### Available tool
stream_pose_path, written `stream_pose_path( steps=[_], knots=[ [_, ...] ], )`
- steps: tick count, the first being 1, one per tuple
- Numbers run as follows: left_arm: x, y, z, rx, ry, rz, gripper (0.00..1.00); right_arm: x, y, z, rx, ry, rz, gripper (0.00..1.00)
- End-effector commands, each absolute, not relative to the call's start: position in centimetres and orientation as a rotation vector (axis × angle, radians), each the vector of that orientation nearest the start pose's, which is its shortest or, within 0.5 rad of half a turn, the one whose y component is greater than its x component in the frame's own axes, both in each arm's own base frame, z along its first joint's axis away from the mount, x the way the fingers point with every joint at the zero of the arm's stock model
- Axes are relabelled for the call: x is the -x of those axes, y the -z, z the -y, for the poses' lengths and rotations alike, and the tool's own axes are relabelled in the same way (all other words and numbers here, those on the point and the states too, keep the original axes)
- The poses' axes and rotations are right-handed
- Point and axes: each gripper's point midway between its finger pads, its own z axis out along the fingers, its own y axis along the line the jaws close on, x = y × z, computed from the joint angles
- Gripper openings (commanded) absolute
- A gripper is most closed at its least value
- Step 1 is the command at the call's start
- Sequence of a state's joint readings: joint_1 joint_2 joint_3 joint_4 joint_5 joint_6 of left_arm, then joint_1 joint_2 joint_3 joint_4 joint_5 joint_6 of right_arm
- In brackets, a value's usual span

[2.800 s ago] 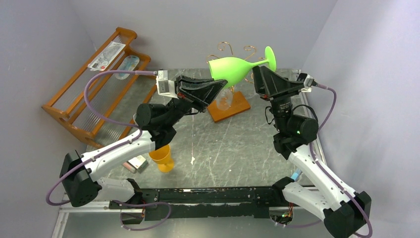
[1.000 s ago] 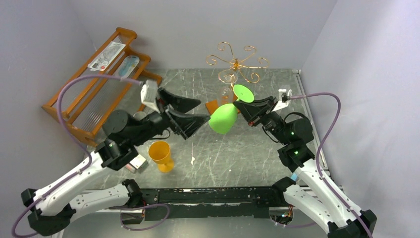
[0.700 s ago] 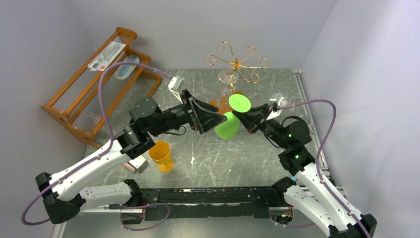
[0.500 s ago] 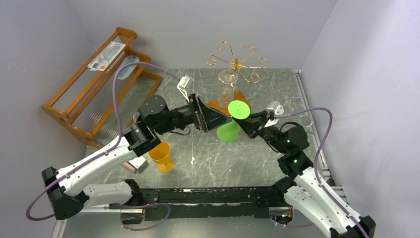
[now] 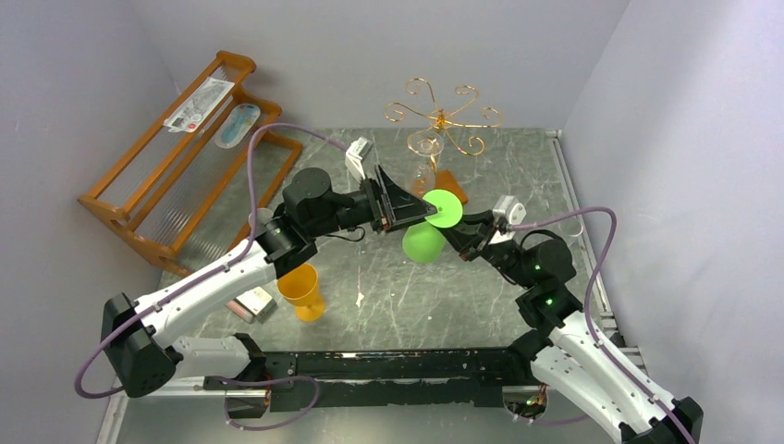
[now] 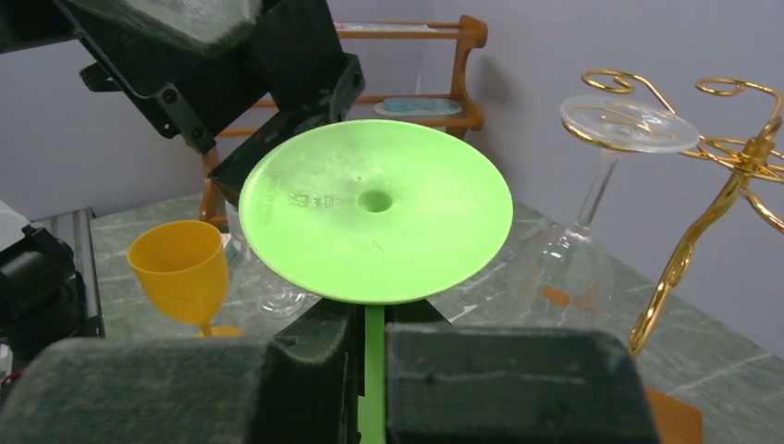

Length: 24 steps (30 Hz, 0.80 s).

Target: Place the wine glass upside down on the wine glass rack

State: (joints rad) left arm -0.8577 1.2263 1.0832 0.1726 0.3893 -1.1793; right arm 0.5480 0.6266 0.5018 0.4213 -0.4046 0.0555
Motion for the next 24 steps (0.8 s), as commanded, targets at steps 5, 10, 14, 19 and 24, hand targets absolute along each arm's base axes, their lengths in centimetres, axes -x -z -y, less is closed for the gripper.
stream_pose_path(
  steps=[5,10,14,19,24],
  knots=[
    [-19.0,-36.8,37.7,-0.030,1.976,-1.960,0.55,-21.1,-33.0,-21.5,0.707,-0.696,-1.129,0.00],
    [-18.8,-36.2,37.9,-0.042,2.001,-1.978,0.35,-20.9,-32.4,-22.2,0.743,-0.695,-1.146,0.00],
    [-19.3,-34.7,37.2,-0.042,1.894,-2.049,0.16,-20.8,-32.0,-23.0,0.773,-0.702,-1.165,0.00],
    [-20.0,-34.7,35.7,-0.046,1.812,-2.049,0.05,-20.5,-31.7,-23.6,0.780,-0.724,-1.175,0.00],
    [-21.5,-34.5,33.1,0.027,1.771,-2.034,0.05,-19.5,-31.6,-24.5,0.834,-0.804,-1.238,0.44]
  ],
)
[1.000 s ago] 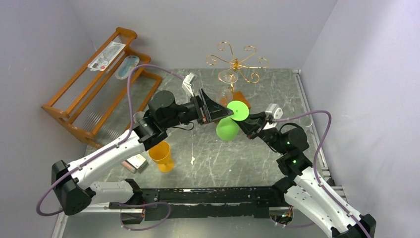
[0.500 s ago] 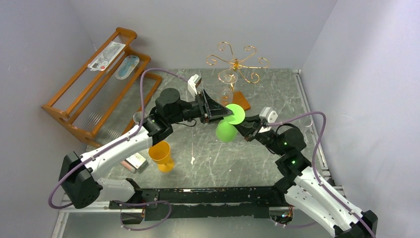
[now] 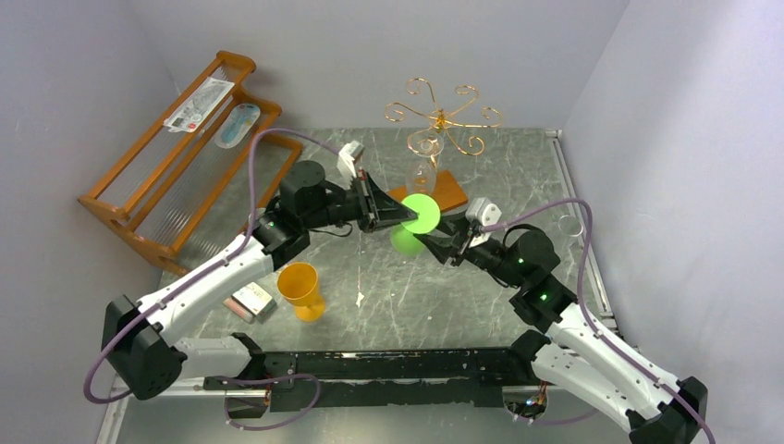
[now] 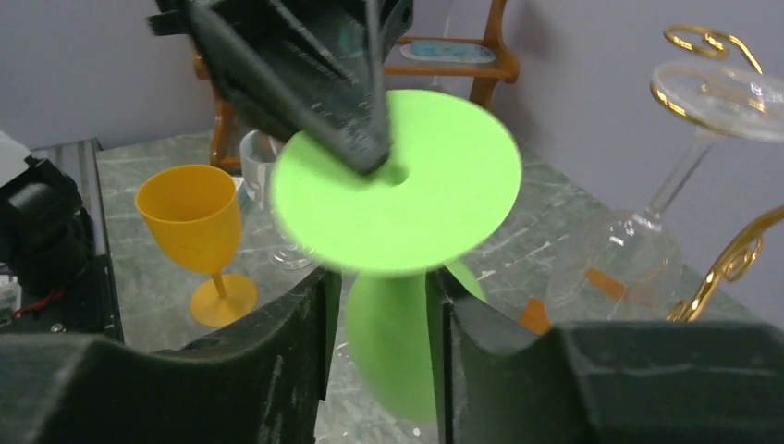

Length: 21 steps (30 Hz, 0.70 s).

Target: Place the wine glass upside down on the wine glass rack

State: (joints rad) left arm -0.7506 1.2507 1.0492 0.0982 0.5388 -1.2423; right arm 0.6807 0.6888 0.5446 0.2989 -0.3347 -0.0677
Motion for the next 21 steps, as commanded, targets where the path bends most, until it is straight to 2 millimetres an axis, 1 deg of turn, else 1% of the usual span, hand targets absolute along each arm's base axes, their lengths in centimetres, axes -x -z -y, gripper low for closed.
stream_pose_path(
  steps=[1,3,4,5,8,11,14,16,18,21],
  knots=[
    [-21.8,-34.4,32.5,0.042,1.757,-2.035,0.05,-19.2,-31.7,-24.6,0.848,-0.818,-1.248,0.48],
    [-22.6,-34.4,31.1,0.060,1.716,-2.033,0.05,-18.7,-31.9,-24.7,0.859,-0.842,-1.261,0.53],
    [-22.9,-34.0,30.4,0.078,1.684,-2.050,0.05,-18.6,-32.0,-24.7,0.852,-0.852,-1.266,0.59],
    [-23.5,-33.8,29.7,0.091,1.649,-2.054,0.05,-18.5,-32.1,-24.6,0.842,-0.860,-1.271,0.62],
    [-25.2,-33.3,27.5,0.125,1.530,-2.053,0.05,-18.2,-32.1,-24.3,0.811,-0.883,-1.276,0.67],
    [-26.6,-33.1,26.2,0.137,1.464,-2.043,0.05,-17.9,-32.5,-24.0,0.772,-0.902,-1.292,0.69],
    [-27.9,-33.4,25.7,0.133,1.434,-2.026,0.05,-18.4,-33.1,-23.5,0.673,-0.925,-1.340,0.72],
    [-29.0,-33.8,25.6,0.112,1.407,-2.011,0.05,-18.8,-33.5,-23.6,0.596,-0.970,-1.389,0.72],
    [-29.8,-34.1,26.0,0.090,1.393,-2.018,0.05,-18.8,-33.8,-24.4,0.545,-1.055,-1.435,0.71],
    [-30.8,-35.4,26.6,0.067,1.417,-1.995,0.05,-18.7,-34.2,-25.4,0.475,-1.179,-1.484,0.71]
  ],
)
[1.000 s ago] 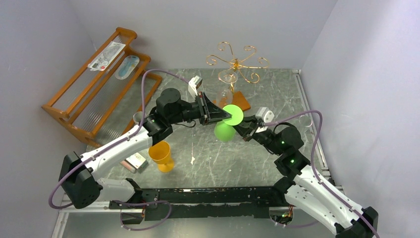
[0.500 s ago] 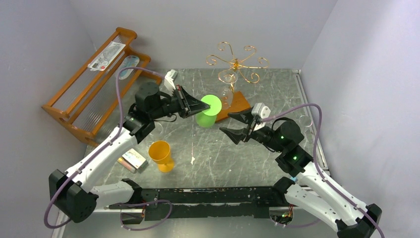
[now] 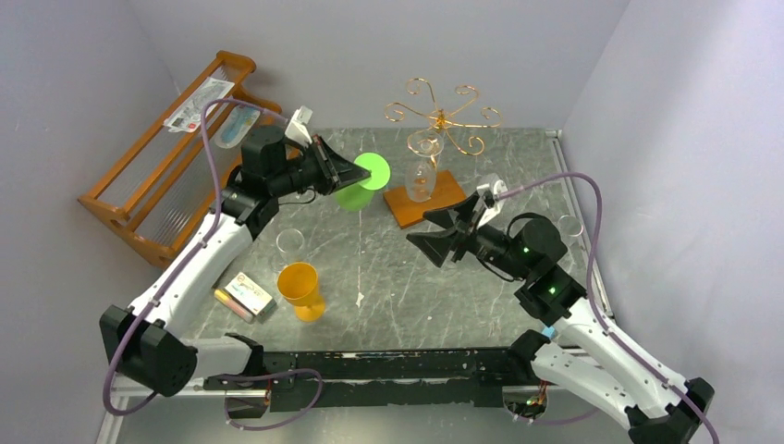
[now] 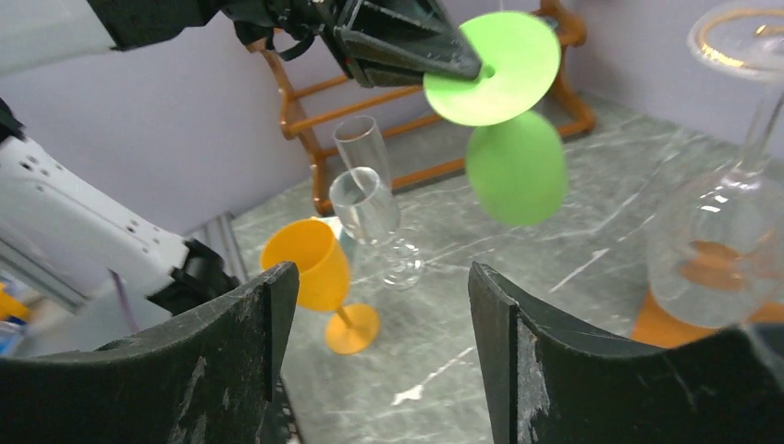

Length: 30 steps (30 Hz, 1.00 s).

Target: Place the wine glass upside down on the wine glass rack

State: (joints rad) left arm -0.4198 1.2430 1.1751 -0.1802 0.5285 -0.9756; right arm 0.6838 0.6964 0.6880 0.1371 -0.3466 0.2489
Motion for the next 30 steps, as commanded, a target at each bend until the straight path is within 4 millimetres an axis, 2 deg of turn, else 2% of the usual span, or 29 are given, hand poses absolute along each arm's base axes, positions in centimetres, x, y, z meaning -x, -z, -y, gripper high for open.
stream_pose_path(
  steps=[1,4,6,7,13,16,21,25,30],
  knots=[
    [-31.1,-36.0,26.8,0.062,1.420,-1.976,0.05,-18.8,-34.6,-25.4,0.442,-1.200,-1.482,0.71],
    [-32.3,-38.1,27.1,0.046,1.419,-1.919,0.05,-20.1,-35.8,-24.5,0.222,-1.240,-1.505,0.71],
    [-33.2,-38.6,27.4,0.047,1.415,-1.901,0.05,-20.8,-36.7,-24.2,0.107,-1.261,-1.545,0.71],
    [-33.6,-38.7,27.6,0.057,1.420,-1.896,0.05,-21.0,-37.6,-24.1,0.080,-1.267,-1.548,0.71],
    [-35.7,-39.5,28.8,0.110,1.497,-1.845,0.05,-21.9,-40.1,-23.3,0.012,-1.221,-1.546,0.70],
    [-36.6,-41.0,29.7,0.092,1.529,-1.785,0.05,-22.8,-40.9,-22.2,-0.100,-1.194,-1.544,0.70],
    [-37.7,-41.7,31.4,0.087,1.570,-1.768,0.05,-22.6,-43.3,-21.3,-0.135,-1.204,-1.467,0.69],
    [-39.1,-42.3,32.2,0.112,1.599,-1.744,0.05,-22.6,-43.1,-21.1,-0.137,-1.199,-1.464,0.69],
    [-39.7,-42.4,33.4,0.144,1.710,-1.741,0.05,-22.9,-42.5,-20.8,-0.170,-1.178,-1.478,0.69]
  ],
)
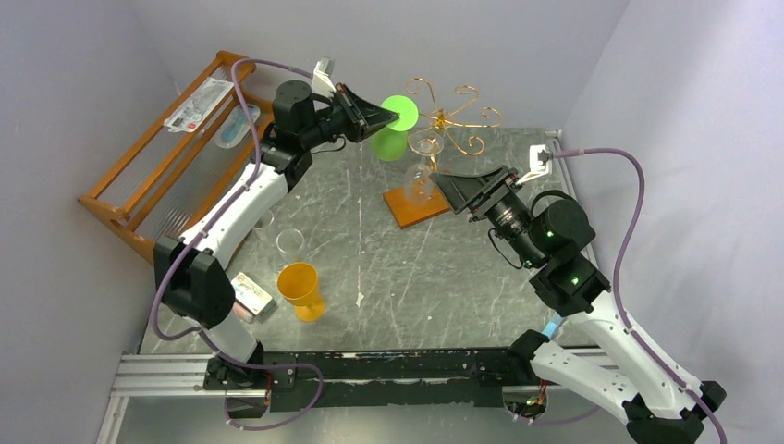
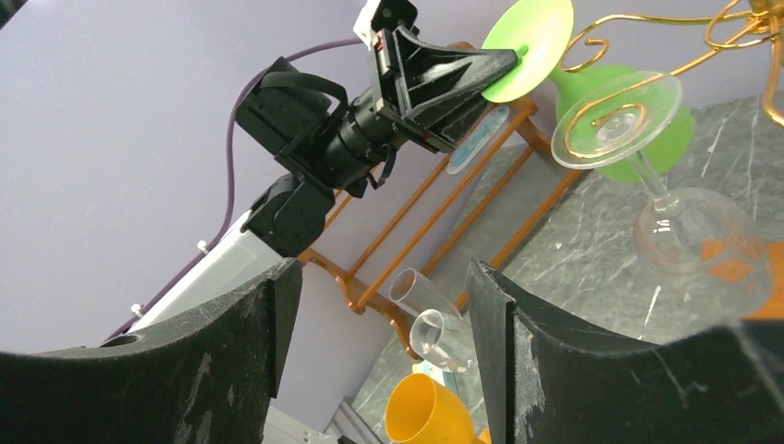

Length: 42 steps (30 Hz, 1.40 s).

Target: Place the wine glass upside down on the wine glass rack

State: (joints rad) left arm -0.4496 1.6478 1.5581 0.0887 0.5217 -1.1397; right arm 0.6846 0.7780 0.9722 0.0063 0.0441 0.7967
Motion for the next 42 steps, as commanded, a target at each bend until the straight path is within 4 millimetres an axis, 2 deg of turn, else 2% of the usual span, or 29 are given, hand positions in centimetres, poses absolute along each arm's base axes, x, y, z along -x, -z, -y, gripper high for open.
stream_pose_path(
  steps=[1,6,12,18,22,28,42],
  knots=[
    [-39.9,-42.4,33.6,0.145,1.725,-1.747,0.05,-23.0,-42.4,-20.7,-0.176,-1.172,-1.481,0.69],
    [-40.4,-42.4,34.2,0.160,1.747,-1.765,0.05,-22.9,-42.8,-20.6,-0.169,-1.171,-1.472,0.69],
    [-41.4,-42.5,34.3,0.186,1.736,-1.760,0.05,-22.9,-42.3,-20.8,-0.166,-1.174,-1.486,0.68],
    [-43.0,-41.9,34.5,0.271,1.743,-1.738,0.05,-22.6,-42.3,-20.7,-0.173,-1.201,-1.471,0.68],
    [-44.0,-41.6,34.1,0.321,1.683,-1.734,0.05,-22.6,-42.5,-20.8,-0.172,-1.202,-1.470,0.67],
    [-44.6,-41.0,34.1,0.330,1.675,-1.739,0.05,-22.4,-42.4,-20.7,-0.177,-1.211,-1.471,0.67],
    [-45.9,-40.8,31.4,0.413,1.591,-1.708,0.05,-22.6,-41.6,-21.0,-0.193,-1.217,-1.491,0.67]
  ],
)
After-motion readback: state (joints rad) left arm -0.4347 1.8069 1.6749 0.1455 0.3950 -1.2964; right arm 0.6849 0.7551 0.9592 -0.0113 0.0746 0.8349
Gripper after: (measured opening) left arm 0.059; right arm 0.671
